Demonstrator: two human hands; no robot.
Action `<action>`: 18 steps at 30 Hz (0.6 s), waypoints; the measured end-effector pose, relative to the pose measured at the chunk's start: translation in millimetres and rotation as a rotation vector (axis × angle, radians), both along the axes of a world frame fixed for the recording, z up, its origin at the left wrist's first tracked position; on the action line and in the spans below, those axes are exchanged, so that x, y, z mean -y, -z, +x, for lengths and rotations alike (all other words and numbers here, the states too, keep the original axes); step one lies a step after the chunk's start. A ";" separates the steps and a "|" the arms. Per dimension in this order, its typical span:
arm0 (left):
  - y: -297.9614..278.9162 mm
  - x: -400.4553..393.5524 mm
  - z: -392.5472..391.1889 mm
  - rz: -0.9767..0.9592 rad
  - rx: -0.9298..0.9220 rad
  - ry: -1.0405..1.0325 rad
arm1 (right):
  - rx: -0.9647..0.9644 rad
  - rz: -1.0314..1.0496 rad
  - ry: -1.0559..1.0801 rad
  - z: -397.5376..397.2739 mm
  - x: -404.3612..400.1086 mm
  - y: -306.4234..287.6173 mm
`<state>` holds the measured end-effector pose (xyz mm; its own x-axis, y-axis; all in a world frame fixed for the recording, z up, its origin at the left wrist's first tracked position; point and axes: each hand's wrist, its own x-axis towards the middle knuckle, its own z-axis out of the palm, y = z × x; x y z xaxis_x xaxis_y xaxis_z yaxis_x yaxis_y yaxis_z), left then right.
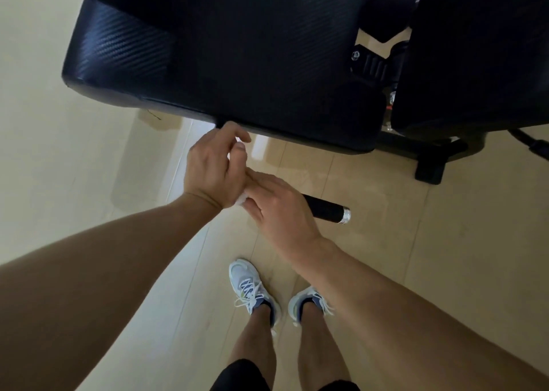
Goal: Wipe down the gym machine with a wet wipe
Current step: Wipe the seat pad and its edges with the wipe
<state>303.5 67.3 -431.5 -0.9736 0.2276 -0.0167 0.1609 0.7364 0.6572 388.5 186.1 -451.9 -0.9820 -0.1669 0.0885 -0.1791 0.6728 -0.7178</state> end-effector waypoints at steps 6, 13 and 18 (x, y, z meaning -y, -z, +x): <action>-10.6 -2.6 2.4 0.102 0.082 -0.079 | 0.017 0.309 0.008 31.8 -62.0 12.6; -26.5 10.3 9.2 0.156 0.342 -0.080 | 0.371 0.291 0.279 95.7 -132.8 19.6; -69.3 10.9 42.5 0.240 0.463 -0.242 | 0.595 -0.147 0.628 122.9 -99.4 -60.0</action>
<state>346.0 56.4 -362.2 -0.9021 0.0491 -0.4288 -0.3380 0.5375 0.7726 511.4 285.5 -391.8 -0.7786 0.3930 -0.4893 0.6250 0.4150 -0.6612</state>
